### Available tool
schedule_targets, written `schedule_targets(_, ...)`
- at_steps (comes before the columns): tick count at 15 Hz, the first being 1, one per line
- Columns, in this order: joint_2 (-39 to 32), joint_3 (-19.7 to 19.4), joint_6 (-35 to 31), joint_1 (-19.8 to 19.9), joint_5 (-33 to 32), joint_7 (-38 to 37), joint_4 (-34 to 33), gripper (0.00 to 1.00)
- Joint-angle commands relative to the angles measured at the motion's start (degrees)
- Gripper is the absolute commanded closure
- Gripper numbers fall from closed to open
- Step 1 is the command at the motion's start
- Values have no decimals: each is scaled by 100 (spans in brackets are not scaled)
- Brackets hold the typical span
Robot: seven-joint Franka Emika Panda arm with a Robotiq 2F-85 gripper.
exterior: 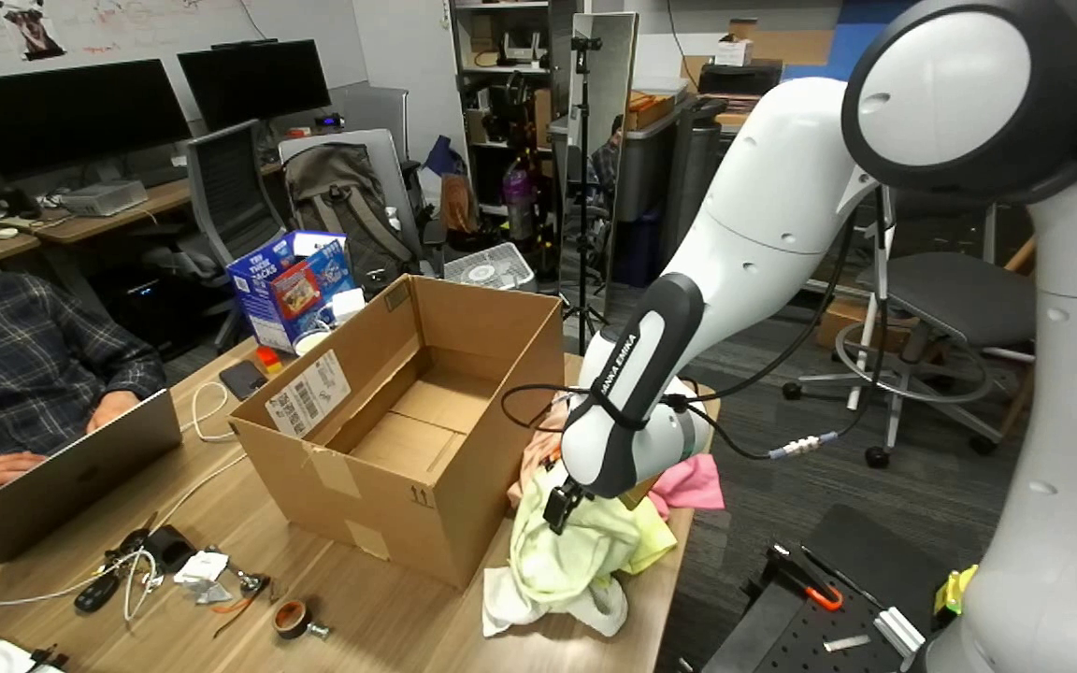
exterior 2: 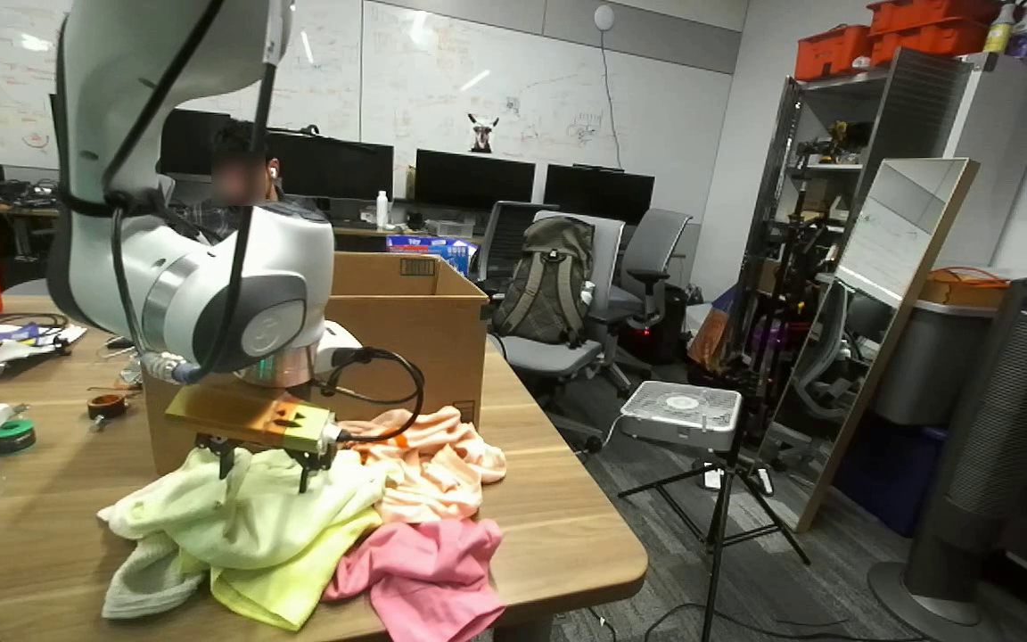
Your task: Put the yellow and pink clothes inside the box
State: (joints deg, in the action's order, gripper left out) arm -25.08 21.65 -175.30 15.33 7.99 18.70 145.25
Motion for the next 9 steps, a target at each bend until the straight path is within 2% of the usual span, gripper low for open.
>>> schedule_targets(1, -66, -188, -156, -78, -319, -127, -51, 26)
schedule_targets(6, 19, -689, -190, -437, -527, -433, -31, 66)
schedule_targets(9, 21, -755, -245, -520, -486, -620, -61, 88)
